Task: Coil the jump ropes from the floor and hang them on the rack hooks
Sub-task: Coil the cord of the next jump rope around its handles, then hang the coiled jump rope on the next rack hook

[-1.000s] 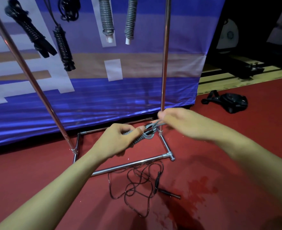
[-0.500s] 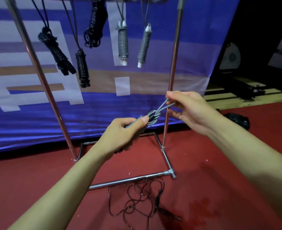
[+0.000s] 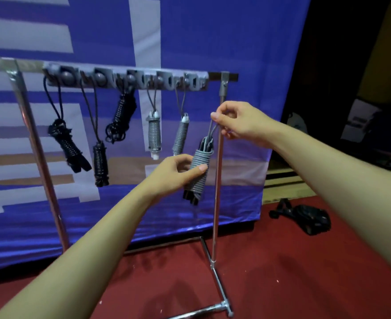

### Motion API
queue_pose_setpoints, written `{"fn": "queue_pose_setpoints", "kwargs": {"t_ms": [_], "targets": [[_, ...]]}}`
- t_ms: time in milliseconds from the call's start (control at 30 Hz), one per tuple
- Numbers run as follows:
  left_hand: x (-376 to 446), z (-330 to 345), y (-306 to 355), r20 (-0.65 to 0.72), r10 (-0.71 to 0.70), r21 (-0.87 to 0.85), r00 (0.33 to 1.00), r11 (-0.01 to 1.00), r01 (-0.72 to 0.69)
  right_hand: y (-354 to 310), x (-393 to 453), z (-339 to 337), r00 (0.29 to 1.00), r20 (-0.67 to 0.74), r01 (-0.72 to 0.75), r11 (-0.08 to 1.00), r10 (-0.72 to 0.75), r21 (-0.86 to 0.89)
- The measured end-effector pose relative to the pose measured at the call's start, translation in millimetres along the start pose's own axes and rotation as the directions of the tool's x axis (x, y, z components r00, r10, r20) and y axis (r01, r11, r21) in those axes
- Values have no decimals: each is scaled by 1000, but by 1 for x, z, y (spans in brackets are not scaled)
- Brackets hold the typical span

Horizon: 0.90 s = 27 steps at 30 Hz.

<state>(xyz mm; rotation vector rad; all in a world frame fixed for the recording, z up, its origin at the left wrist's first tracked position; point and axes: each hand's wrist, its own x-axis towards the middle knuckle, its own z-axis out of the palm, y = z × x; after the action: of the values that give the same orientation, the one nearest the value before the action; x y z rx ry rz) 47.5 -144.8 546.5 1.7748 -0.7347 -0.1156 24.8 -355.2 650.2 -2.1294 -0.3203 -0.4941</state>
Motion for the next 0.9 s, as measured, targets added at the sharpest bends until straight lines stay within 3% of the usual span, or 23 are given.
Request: {"fn": "queue_pose_setpoints", "kwargs": {"t_ms": [167, 433, 633, 900], "targets": [[62, -22, 15, -86, 16, 46, 996, 999, -12, -9, 67, -27, 984, -57, 149, 954, -169, -259], [135, -47, 31, -218, 50, 88, 975, 996, -32, -1, 143, -43, 941, -249, 119, 914, -229, -389], [162, -42, 17, -254, 81, 172, 964, 984, -37, 11, 171, -38, 925, -215, 167, 844, -312, -510], [161, -33, 2, -335, 140, 403, 932, 915, 7, 39, 174, -22, 932, -263, 107, 883, -250, -458]]}}
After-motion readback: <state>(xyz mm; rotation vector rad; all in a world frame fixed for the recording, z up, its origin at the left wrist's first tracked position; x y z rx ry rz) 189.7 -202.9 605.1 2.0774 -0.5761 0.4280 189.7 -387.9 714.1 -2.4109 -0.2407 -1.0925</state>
